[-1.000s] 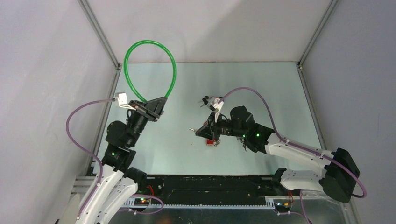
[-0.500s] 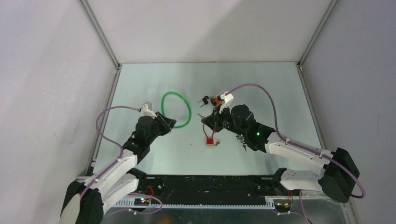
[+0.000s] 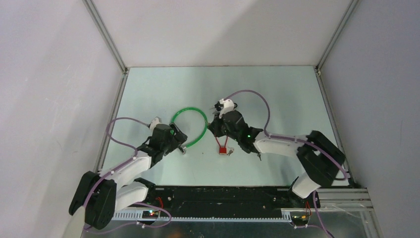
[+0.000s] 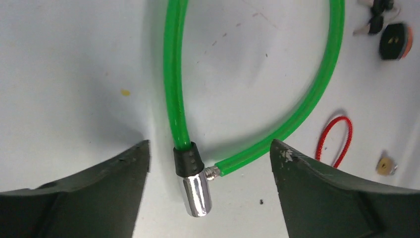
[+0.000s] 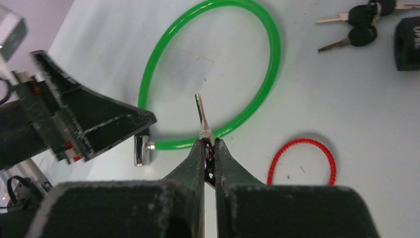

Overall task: Lock with the key
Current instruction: Place the lock at the center of the board, then place the key at the center of the board.

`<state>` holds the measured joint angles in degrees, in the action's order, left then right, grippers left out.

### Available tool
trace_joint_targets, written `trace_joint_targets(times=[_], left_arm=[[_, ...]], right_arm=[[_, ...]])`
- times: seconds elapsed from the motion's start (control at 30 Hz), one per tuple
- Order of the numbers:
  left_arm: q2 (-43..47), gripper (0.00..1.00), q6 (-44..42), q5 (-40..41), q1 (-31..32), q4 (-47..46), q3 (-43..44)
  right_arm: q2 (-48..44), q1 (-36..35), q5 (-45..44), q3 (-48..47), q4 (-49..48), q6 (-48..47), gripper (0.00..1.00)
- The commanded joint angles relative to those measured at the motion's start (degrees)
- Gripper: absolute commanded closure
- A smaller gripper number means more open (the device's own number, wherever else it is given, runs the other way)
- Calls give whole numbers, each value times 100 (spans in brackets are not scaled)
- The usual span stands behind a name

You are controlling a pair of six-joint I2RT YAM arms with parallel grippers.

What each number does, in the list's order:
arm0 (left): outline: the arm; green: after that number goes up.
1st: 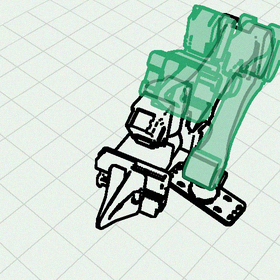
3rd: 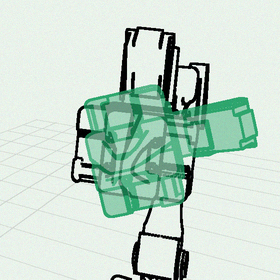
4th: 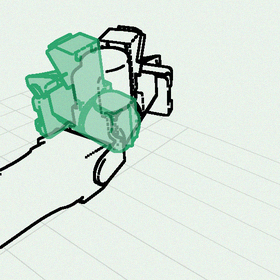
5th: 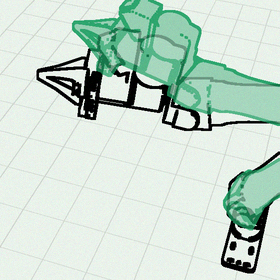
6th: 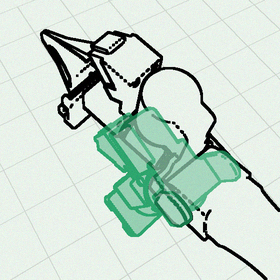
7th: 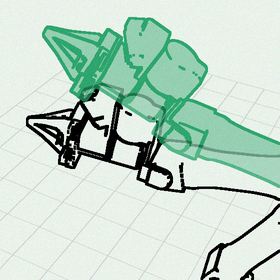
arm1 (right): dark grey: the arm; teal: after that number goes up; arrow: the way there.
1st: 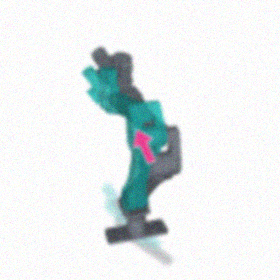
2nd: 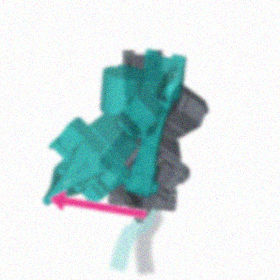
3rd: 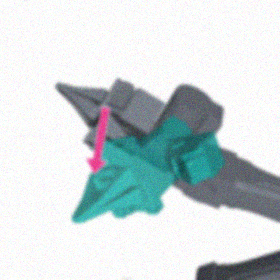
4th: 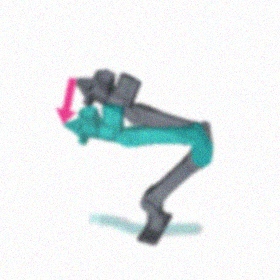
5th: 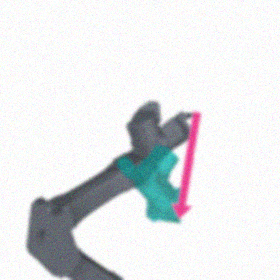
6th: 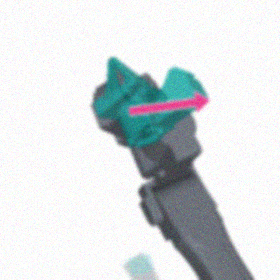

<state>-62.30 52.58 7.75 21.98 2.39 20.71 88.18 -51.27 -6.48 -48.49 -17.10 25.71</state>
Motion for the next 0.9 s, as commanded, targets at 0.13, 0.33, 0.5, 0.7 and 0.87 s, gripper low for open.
trace_joint_targets(times=[0.13, 0.33, 0.5, 0.7, 0.87], left_arm=[[1012, 0, 334, 1702, -27, 1668, 360], [1664, 0, 423, 2014, -34, 2542, 748], [2182, 0, 155, 1988, -25, 3078, 1251], [2399, 0, -930, 1494, -27, 3311, 1846], [2383, 0, -1240, 1475, -28, 3655, 2387]], right_arm=[[1374, -108, -135, -1239, -871, 148, 100], [2312, -267, -356, -1977, -610, 143, 94], [2676, -291, -587, -2263, -270, 158, 78], [2839, -295, -629, -2498, 242, 165, 61], [2296, -221, -913, -2545, 934, 172, 39]])
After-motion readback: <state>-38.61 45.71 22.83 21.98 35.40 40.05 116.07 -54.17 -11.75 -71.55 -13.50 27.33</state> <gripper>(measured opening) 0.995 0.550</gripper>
